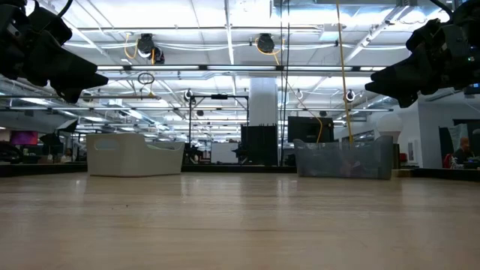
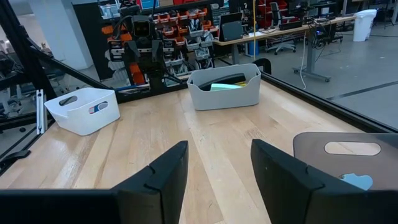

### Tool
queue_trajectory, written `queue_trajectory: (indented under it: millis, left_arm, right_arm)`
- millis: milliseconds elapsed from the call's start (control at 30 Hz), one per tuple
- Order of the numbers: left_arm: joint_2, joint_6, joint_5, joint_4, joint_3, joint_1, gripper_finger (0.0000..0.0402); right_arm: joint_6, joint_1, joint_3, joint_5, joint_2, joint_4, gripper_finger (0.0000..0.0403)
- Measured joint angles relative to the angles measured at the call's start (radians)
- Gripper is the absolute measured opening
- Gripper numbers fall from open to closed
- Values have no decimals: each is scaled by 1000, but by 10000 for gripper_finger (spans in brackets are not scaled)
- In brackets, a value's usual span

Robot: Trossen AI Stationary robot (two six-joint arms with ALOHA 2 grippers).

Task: Pick and place Stapler, Stapler remover, tape
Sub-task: Return to Home Position

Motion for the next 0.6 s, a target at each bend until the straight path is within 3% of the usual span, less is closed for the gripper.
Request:
queue_trajectory:
  millis: [600]
  left_arm:
    - [0,0,0,0,0,0,154]
  right_arm:
    - [0,0,0,0,0,0,167]
